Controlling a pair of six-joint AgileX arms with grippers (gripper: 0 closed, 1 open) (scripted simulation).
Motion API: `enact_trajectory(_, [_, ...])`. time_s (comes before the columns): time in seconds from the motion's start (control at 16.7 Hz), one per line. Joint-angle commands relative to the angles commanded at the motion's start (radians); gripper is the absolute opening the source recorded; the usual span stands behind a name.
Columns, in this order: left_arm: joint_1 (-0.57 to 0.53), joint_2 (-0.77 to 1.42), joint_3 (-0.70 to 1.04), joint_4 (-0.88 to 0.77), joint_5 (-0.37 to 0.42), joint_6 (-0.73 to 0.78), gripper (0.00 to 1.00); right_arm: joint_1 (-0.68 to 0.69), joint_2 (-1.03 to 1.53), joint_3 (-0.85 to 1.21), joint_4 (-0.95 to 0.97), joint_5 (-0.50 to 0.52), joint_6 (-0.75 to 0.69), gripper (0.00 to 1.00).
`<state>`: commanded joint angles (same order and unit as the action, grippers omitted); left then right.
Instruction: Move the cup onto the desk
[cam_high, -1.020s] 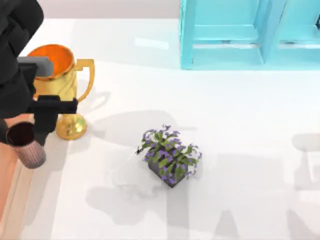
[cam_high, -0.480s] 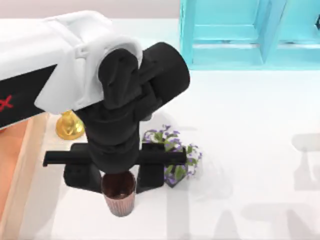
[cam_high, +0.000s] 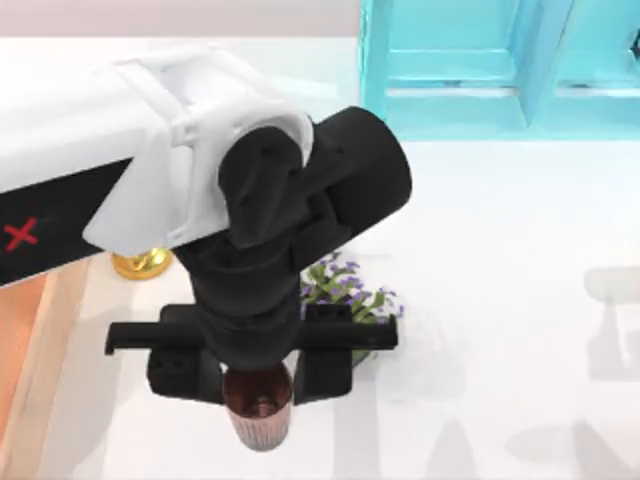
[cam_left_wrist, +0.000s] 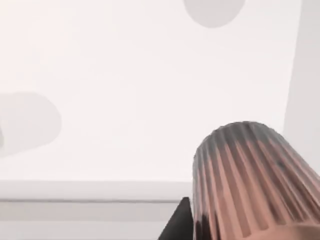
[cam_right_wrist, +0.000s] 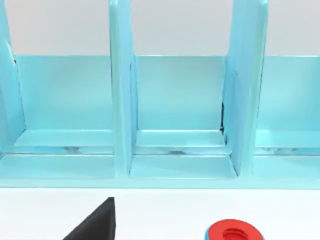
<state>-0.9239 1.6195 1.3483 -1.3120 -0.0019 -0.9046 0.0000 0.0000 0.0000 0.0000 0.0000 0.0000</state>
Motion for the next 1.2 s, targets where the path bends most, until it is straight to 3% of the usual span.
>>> enact_trajectory(0.42, [-0.004,0.023,-0.198,0.230,-0.001,-0.002,0.00,0.000,0.000,0.000,0.000,0.000,0.000,1.00])
enact_trajectory(0.72, [-0.005,0.028,-0.223,0.256,0.000,-0.003,0.00,0.000,0.000,0.000,0.000,0.000,0.000,1.00])
enact_trajectory(1.2, [-0.005,0.028,-0.223,0.256,0.000,-0.003,0.60,0.000,0.000,0.000,0.000,0.000,0.000,1.00])
